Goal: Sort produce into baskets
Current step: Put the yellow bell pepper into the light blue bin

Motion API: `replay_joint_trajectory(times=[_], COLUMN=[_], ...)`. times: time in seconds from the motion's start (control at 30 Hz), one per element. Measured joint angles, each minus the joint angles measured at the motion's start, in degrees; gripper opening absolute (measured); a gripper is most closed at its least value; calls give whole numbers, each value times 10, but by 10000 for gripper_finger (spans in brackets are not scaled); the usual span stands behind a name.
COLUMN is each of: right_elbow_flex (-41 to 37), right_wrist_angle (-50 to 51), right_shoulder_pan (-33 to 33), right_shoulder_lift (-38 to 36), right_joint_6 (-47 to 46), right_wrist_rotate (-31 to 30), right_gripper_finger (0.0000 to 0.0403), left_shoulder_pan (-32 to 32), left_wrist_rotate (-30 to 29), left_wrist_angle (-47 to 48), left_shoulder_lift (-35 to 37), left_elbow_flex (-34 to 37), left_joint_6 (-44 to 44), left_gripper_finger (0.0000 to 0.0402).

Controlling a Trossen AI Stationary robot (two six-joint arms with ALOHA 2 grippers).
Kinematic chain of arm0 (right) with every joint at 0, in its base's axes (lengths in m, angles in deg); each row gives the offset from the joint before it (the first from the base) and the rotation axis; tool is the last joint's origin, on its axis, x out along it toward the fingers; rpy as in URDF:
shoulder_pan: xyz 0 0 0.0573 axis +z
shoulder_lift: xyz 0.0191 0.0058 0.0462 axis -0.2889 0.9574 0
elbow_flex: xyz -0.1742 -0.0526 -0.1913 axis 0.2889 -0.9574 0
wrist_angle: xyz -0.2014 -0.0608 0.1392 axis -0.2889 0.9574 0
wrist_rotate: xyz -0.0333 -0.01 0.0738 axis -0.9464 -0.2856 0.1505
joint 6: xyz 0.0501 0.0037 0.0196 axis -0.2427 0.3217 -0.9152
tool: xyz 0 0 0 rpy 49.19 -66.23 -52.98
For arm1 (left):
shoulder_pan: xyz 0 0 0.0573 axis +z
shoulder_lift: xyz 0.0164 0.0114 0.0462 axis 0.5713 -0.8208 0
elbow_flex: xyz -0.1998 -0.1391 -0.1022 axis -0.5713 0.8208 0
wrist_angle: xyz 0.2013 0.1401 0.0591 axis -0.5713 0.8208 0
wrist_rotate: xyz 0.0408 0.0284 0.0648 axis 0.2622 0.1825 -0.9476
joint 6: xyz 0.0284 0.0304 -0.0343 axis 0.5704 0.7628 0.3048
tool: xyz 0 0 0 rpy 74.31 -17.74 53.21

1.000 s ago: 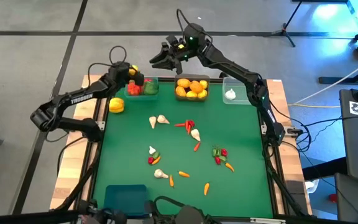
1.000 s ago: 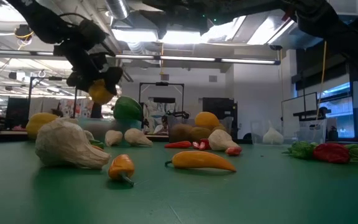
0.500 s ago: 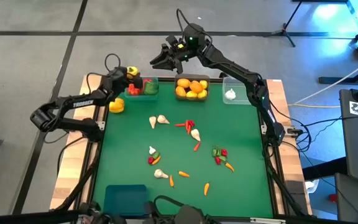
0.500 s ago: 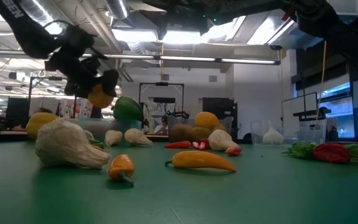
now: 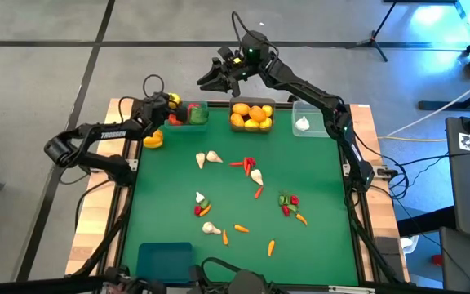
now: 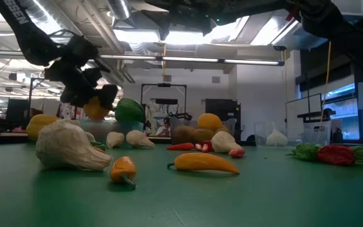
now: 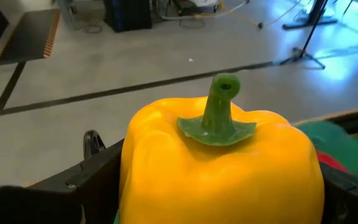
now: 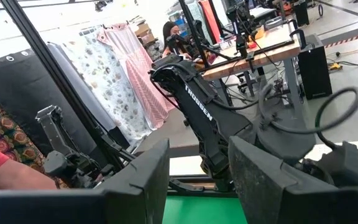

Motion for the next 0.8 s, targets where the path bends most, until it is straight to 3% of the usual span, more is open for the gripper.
replay_joint_trajectory(times=[0.8], right_elbow_flex=[0], right_wrist_angle=[17], right_shoulder_pan=[0], right_shoulder_lift=[0], right_joint_6=[3], right_wrist_rotate=[5], right_gripper_finger=[161], left_shoulder_pan=[1], left_wrist_rotate=[-2], left_wrist_angle=[-21], left_shoulder_lift=[-28], left_elbow_flex=[0], left_joint_6=[15], left_gripper_finger=[337])
